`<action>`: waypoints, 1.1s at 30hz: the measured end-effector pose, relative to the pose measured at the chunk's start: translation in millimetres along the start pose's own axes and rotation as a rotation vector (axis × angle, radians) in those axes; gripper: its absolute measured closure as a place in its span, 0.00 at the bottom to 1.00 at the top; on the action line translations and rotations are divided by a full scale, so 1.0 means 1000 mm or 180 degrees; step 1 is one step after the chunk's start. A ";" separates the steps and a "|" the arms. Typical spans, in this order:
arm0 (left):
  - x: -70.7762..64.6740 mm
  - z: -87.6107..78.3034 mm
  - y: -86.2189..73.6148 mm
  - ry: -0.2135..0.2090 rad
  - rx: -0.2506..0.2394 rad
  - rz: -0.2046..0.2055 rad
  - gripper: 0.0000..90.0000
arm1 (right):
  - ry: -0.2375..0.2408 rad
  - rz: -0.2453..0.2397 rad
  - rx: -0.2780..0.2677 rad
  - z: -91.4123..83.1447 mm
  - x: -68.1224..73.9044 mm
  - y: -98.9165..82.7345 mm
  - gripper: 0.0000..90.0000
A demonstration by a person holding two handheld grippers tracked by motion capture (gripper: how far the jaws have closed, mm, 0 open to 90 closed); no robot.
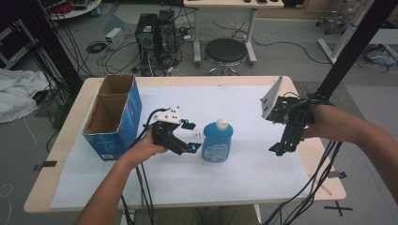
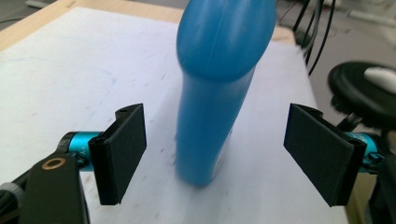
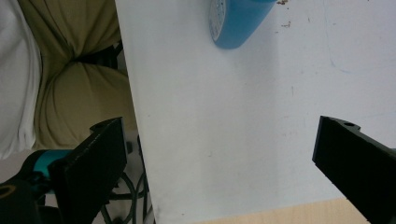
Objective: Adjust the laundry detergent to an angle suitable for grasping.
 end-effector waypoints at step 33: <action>0.087 -0.042 0.042 0.0152 0.1865 0.0011 0.05 | 0.0012 0.0039 -0.0027 0.000 -0.008 -0.002 0.03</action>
Point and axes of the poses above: each handheld gripper's, and its own axes: z roughly forward along the jaws, y roughly out of its top, x roughly to its left, the point moved 6 cm from there along z, roughly forward along the jaws, and after that the axes turned 13 degrees about z, right-handed, at the moved point
